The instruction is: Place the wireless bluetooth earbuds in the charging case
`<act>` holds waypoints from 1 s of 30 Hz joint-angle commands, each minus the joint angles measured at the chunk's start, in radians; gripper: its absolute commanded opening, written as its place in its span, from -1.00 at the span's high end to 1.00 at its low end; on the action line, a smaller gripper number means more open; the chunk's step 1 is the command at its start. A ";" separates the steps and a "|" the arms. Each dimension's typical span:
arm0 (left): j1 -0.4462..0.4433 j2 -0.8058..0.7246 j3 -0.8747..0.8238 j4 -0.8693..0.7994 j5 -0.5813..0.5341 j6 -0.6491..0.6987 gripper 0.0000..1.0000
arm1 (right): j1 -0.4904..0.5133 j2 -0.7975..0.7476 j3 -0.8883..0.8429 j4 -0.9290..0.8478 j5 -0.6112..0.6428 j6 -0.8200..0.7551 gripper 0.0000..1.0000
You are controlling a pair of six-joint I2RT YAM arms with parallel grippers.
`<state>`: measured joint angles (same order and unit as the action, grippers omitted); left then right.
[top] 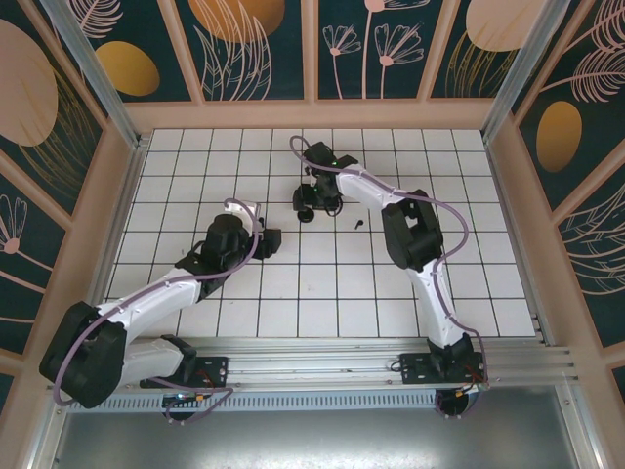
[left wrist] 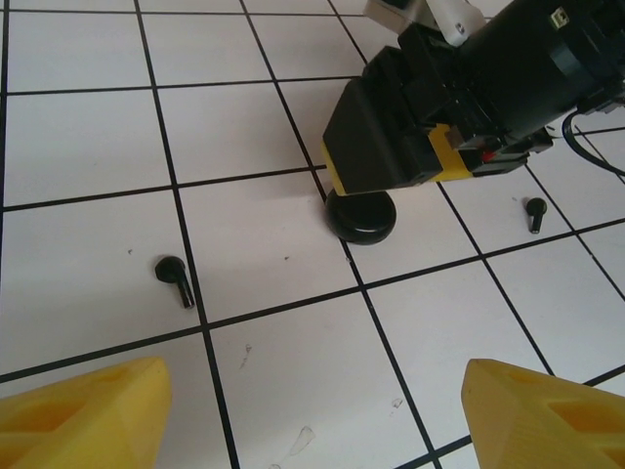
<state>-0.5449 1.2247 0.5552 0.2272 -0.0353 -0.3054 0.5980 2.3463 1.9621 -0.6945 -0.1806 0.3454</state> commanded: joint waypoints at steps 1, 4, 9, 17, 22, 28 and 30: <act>0.005 0.028 0.024 0.030 0.005 -0.008 -0.56 | 0.016 0.037 0.053 -0.056 0.035 -0.005 -0.31; 0.006 0.038 0.027 0.031 0.001 -0.004 -0.56 | 0.029 0.065 0.088 -0.087 0.056 -0.004 -0.32; 0.006 0.037 0.023 0.026 -0.011 0.002 -0.58 | 0.062 0.078 0.090 -0.107 0.116 -0.006 -0.33; 0.007 0.025 0.014 0.018 -0.018 -0.004 -0.60 | 0.090 0.116 0.106 -0.157 0.148 0.001 -0.20; 0.007 0.011 0.006 0.017 -0.020 -0.012 -0.60 | 0.109 0.104 0.106 -0.176 0.181 0.007 -0.02; 0.007 -0.023 -0.006 0.037 -0.012 -0.011 -0.61 | 0.114 0.042 0.071 -0.167 0.184 0.024 0.14; 0.007 -0.043 -0.020 0.073 0.019 -0.010 -0.60 | 0.106 -0.015 0.031 -0.126 0.151 0.043 0.14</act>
<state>-0.5438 1.2163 0.5549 0.2390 -0.0357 -0.3054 0.6987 2.4023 2.0392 -0.7891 0.0013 0.3576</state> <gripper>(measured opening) 0.801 0.460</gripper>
